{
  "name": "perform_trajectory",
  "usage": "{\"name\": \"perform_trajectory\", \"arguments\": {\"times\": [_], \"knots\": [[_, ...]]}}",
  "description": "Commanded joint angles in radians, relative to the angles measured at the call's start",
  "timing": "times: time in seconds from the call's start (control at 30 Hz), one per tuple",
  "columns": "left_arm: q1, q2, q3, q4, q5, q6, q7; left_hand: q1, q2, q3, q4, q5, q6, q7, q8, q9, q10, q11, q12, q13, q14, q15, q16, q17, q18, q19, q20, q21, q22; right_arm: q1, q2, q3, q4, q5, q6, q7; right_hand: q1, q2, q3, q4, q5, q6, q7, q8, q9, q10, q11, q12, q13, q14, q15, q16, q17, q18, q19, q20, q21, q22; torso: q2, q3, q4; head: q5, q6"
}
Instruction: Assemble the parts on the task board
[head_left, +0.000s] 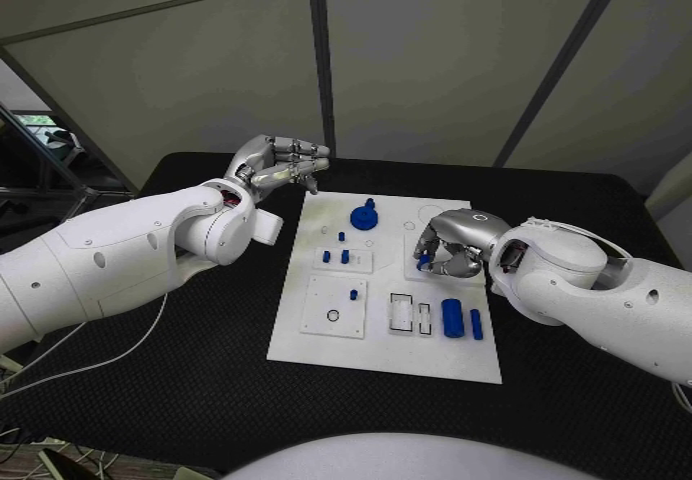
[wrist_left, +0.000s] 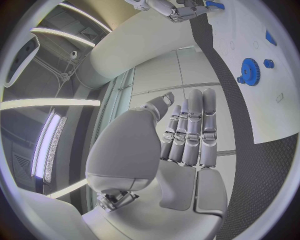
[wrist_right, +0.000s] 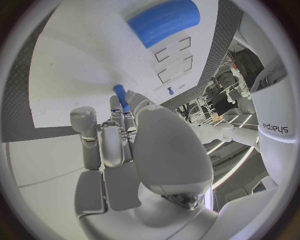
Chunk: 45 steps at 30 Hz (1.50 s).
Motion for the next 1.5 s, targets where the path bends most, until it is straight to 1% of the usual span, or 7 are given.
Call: {"name": "perform_trajectory", "arguments": {"times": [0.03, 0.17, 0.4, 0.6, 0.83, 1.13, 1.5], "knots": [[0.001, 0.0, 0.001, -0.001, 0.003, 0.008, 0.002, -0.003, 0.009, -0.004, 0.0, -0.004, -0.002, 0.001, 0.002, 0.0, -0.006, 0.001, 0.003, -0.001, -0.004, 0.0, -0.007, -0.002, -0.018, -0.001, 0.002, -0.003, -0.002, 0.001, -0.009, 0.001, 0.029, -0.011, -0.111, 0.013, 0.022, 0.01, 0.019, -0.008, 0.007, 0.01, -0.001, 0.005, 0.005, 0.014, -0.001, -0.011, 0.003, 0.048, -0.007, 0.004, 0.0, -0.009, 0.006, -0.002, 0.007, 0.005, -0.001, -0.0001, 0.0004, -0.001, 0.001], [0.001, 0.0, 0.001, -0.002, 0.003, 0.008, 0.002, -0.003, 0.009, -0.004, 0.0, -0.004, -0.002, 0.001, 0.002, 0.0, -0.006, 0.001, 0.003, -0.001, -0.004, 0.0, -0.007, -0.002, -0.018, -0.001, 0.002, -0.003, -0.002, 0.001, -0.032, 0.002, 0.073, 0.012, -0.147, 0.015, 0.018, 0.007, 0.027, -0.012, 0.004, 0.012, 0.001, 0.005, 0.005, 0.017, -0.002, -0.017, 0.004, 0.047, -0.007, 0.003, -0.002, -0.009, 0.005, -0.002, 0.008, 0.006, -0.003, -0.0007, 0.0004, -0.001, 0.003], [0.001, 0.001, 0.001, -0.006, 0.003, 0.004, -0.001, -0.002, 0.01, -0.005, 0.0, -0.004, -0.002, 0.001, 0.002, 0.0, -0.006, 0.001, 0.004, -0.001, -0.004, 0.0, -0.007, -0.002, -0.018, -0.001, 0.002, -0.003, -0.002, 0.002, -0.051, 0.031, 0.15, 0.076, -0.17, 0.019, 0.015, 0.004, 0.034, -0.016, 0.001, 0.013, 0.0, 0.004, 0.005, 0.02, -0.001, -0.021, 0.005, 0.048, -0.007, 0.008, 0.007, -0.011, 0.01, -0.002, 0.016, 0.017, -0.001, -0.0016, 0.0011, -0.001, 0.005], [0.001, 0.005, 0.001, -0.007, 0.003, 0.004, -0.001, -0.002, 0.01, -0.005, 0.0, -0.004, -0.002, 0.001, 0.002, 0.0, -0.006, 0.001, 0.004, -0.001, -0.004, 0.0, -0.007, -0.002, -0.018, -0.001, 0.002, -0.003, -0.002, 0.002, 0.003, 0.032, 0.16, 0.11, -0.163, 0.034, 0.014, 0.003, 0.038, -0.018, 0.002, 0.013, 0.001, 0.003, 0.005, 0.021, -0.001, -0.024, 0.005, 0.049, -0.007, 0.01, 0.009, -0.012, 0.011, -0.002, 0.017, 0.019, 0.0, -0.0021, 0.002, 0.003, 0.002], [0.001, 0.017, 0.001, -0.011, 0.003, 0.007, -0.002, -0.002, 0.012, -0.005, 0.001, -0.003, -0.002, 0.001, 0.003, 0.0, -0.006, 0.001, 0.005, -0.001, -0.003, 0.0, -0.007, -0.002, -0.018, -0.001, 0.002, -0.004, -0.002, 0.002, 0.076, -0.036, 0.159, 0.094, -0.147, 0.056, 0.01, 0.002, 0.044, -0.021, 0.007, 0.013, 0.002, 0.002, 0.004, 0.022, 0.0, -0.029, 0.006, 0.048, -0.006, 0.008, 0.005, -0.011, 0.008, -0.002, 0.016, 0.015, -0.001, -0.0019, 0.005, 0.015, -0.005], [0.001, 0.026, 0.001, -0.014, 0.003, 0.012, -0.005, -0.002, 0.013, -0.005, 0.001, -0.003, -0.002, 0.001, 0.003, 0.0, -0.007, 0.001, 0.005, -0.001, -0.003, 0.0, -0.007, -0.003, -0.018, -0.001, 0.002, -0.004, -0.003, 0.001, 0.159, -0.101, 0.13, 0.078, -0.124, 0.078, 0.003, -0.002, 0.049, -0.023, 0.01, 0.01, 0.003, -0.001, 0.003, 0.022, 0.001, -0.036, 0.007, 0.048, -0.005, 0.009, 0.006, -0.01, 0.005, -0.002, 0.015, 0.013, -0.001, -0.002, 0.0025, 0.024, -0.007], [0.001, 0.029, 0.001, -0.014, 0.003, 0.013, -0.006, -0.002, 0.013, -0.005, 0.001, -0.003, -0.002, 0.001, 0.003, 0.0, -0.007, 0.001, 0.006, -0.001, -0.003, 0.0, -0.007, -0.003, -0.018, -0.001, 0.002, -0.004, -0.003, -0.002, 0.195, -0.12, 0.091, 0.056, -0.1, 0.08, -0.004, -0.006, 0.052, -0.025, 0.012, 0.008, 0.005, -0.004, 0.002, 0.021, 0.003, -0.042, 0.007, 0.047, -0.004, 0.01, 0.007, -0.01, 0.002, -0.001, 0.014, 0.012, 0.0, -0.0018, 0.0043, 0.03, -0.009]]}}
